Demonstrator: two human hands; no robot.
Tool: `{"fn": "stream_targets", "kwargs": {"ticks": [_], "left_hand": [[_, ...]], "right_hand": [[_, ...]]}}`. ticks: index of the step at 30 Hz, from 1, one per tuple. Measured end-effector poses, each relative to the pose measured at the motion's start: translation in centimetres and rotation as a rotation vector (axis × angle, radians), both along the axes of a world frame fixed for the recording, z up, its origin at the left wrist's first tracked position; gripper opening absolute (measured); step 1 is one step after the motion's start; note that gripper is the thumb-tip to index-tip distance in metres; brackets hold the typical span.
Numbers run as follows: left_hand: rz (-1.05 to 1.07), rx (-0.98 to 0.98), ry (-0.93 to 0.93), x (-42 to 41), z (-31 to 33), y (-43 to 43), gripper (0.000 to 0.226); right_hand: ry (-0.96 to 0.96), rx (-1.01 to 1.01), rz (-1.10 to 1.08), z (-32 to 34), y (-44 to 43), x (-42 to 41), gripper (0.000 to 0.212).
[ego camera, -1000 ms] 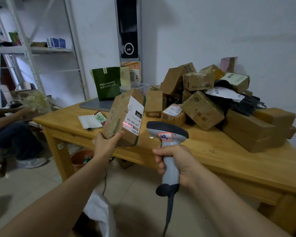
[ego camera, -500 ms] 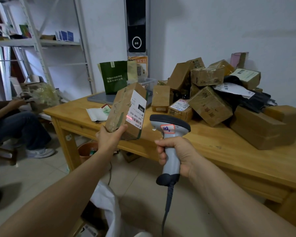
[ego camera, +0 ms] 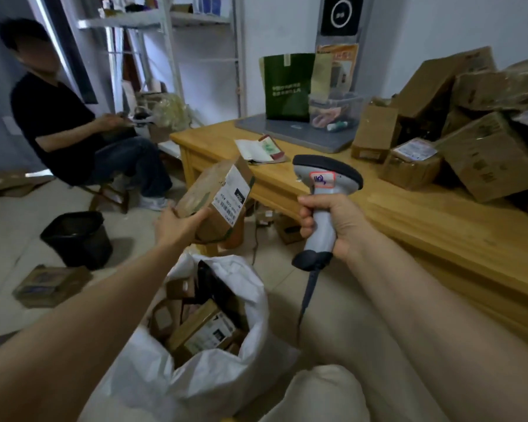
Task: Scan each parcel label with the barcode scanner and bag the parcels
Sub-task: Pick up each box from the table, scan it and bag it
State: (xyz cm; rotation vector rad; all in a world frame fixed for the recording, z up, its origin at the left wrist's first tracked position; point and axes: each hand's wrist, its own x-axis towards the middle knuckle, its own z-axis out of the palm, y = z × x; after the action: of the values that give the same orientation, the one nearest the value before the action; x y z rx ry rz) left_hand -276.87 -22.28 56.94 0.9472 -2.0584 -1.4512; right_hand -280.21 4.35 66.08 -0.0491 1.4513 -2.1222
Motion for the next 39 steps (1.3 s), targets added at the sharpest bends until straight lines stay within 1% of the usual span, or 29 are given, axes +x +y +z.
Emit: {"fn": "stream_targets", "kwargs": {"ticks": [3,5,7,8,9,11,12,14,16,17,18,20,21,25,26,27,29,30,32,34,36,37,38,39], "left_hand": [[0.073,0.028,-0.223,3.1,-4.1,-3.0,0.070],[0.116,0.008,-0.315,4.5,-6.7,-4.1,0.055],[0.125,-0.033,-0.431,4.8,-8.9,-4.9,0.040],[0.112,-0.044,-0.507,4.9,-9.2,-4.8,0.038],[0.087,-0.050,-0.559,4.9,-9.6,-4.9,0.041],[0.023,-0.077,-0.613,4.7,-10.6,-5.3,0.058],[-0.015,-0.125,-0.648,4.4,-11.0,-5.4,0.066],[-0.143,-0.276,-0.729,3.5,-11.7,-5.4,0.075],[-0.234,-0.394,-0.767,2.2,-12.2,-5.1,0.090],[-0.252,-0.433,-0.768,1.5,-12.3,-4.9,0.093],[-0.274,-0.467,-0.772,0.6,-12.5,-4.9,0.090],[-0.315,-0.527,-0.777,-1.0,-12.5,-4.8,0.076],[-0.330,-0.541,-0.787,-1.7,-12.4,-4.9,0.072],[-0.402,-0.543,-0.826,-3.7,-13.4,-6.2,0.073],[-0.421,-0.550,-0.833,-4.0,-13.7,-6.6,0.072],[-0.442,-0.563,-0.846,-4.3,-13.7,-6.8,0.070],[-0.471,-0.592,-0.880,-5.0,-13.8,-7.4,0.069],[-0.485,-0.593,-0.896,-5.3,-13.8,-7.7,0.069],[-0.527,-0.591,-0.918,-5.9,-13.6,-8.4,0.073],[-0.559,-0.602,-0.944,-6.3,-13.2,-8.7,0.076],[-0.593,-0.647,-0.970,-6.8,-12.8,-9.0,0.077],[-0.624,-0.662,-0.977,-7.0,-12.5,-9.1,0.079],[-0.666,-0.668,-0.977,-7.2,-12.3,-9.3,0.084],[-0.717,-0.672,-0.970,-7.5,-12.1,-9.4,0.088]], "right_hand": [[-0.157,-0.197,0.052,-0.5,-3.4,0.5,0.021],[-0.225,-0.326,0.069,-0.6,-5.5,0.6,0.021],[-0.269,-0.369,0.092,-1.1,-7.2,0.6,0.022],[-0.281,-0.359,0.107,-1.5,-7.5,0.5,0.021],[-0.292,-0.332,0.117,-2.1,-7.5,0.6,0.018],[-0.326,-0.248,0.105,-3.8,-7.2,0.3,0.013],[-0.350,-0.215,0.085,-4.9,-6.9,0.0,0.012],[-0.402,-0.160,0.044,-6.8,-6.1,-0.7,0.011],[-0.388,-0.029,0.033,-8.9,-5.4,-1.6,0.017],[-0.366,0.066,0.035,-10.0,-5.2,-2.1,0.019],[-0.341,0.166,0.037,-11.1,-5.2,-2.6,0.017],[-0.331,0.299,0.025,-13.9,-5.5,-3.8,0.002],[-0.353,0.336,0.016,-15.4,-5.9,-4.5,0.015],[-0.384,0.492,0.018,-21.1,-8.3,-6.9,0.054],[-0.392,0.530,0.045,-22.6,-8.9,-7.3,0.063],[-0.403,0.552,0.075,-23.8,-9.4,-7.4,0.067],[-0.436,0.585,0.109,-25.8,-10.3,-7.6,0.064],[-0.455,0.591,0.116,-26.4,-10.6,-7.6,0.059],[-0.482,0.586,0.129,-27.2,-11.0,-7.6,0.041],[-0.523,0.572,0.138,-28.1,-11.2,-7.6,0.030],[-0.541,0.550,0.146,-28.2,-11.5,-7.8,0.014],[-0.532,0.550,0.141,-28.1,-11.6,-8.1,0.011],[-0.509,0.555,0.124,-28.2,-11.7,-8.6,0.014],[-0.481,0.563,0.084,-28.2,-11.8,-9.2,0.022]]}}
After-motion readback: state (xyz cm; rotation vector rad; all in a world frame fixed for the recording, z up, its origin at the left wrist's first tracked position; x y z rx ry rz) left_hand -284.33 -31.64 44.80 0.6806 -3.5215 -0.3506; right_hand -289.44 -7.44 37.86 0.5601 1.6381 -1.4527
